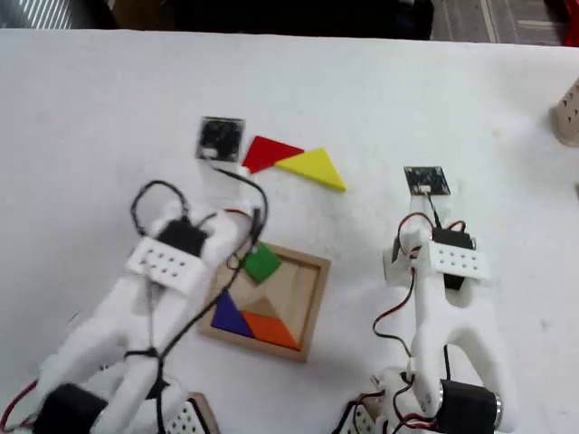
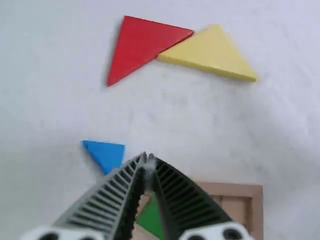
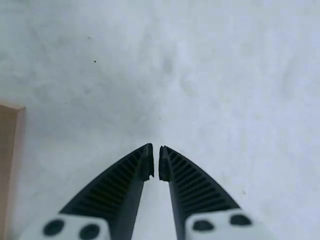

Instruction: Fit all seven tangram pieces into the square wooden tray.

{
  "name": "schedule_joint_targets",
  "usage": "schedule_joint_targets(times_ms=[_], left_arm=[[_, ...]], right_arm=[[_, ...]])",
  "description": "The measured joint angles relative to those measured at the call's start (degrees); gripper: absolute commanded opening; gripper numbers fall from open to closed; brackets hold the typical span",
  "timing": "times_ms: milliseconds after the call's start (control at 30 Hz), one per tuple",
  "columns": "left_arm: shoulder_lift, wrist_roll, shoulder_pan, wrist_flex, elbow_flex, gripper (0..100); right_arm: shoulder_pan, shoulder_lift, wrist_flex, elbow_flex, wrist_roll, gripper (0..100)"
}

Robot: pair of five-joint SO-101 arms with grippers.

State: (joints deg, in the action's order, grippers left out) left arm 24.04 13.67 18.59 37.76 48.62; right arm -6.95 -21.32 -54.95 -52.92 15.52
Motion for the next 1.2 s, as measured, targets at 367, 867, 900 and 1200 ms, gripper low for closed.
schedule_joint_targets(times_ms=[367, 867, 900, 1200], left_arm=[[-15.3, 0.0, 11.5, -7.0, 0.0, 2], [-15.3, -0.9, 8.3, -4.5, 3.2, 2], [-15.3, -0.9, 8.4, -4.0, 3.2, 2], [-15.3, -0.9, 8.1, -3.7, 3.2, 2]], right_arm=[[0.8, 0.0, 0.3, 0.0, 0.4, 1.7], [1.5, 0.0, 1.1, 0.0, 0.4, 1.7], [1.5, 0.0, 1.1, 0.0, 0.4, 1.7], [1.5, 0.0, 1.1, 0.0, 0.4, 1.7]])
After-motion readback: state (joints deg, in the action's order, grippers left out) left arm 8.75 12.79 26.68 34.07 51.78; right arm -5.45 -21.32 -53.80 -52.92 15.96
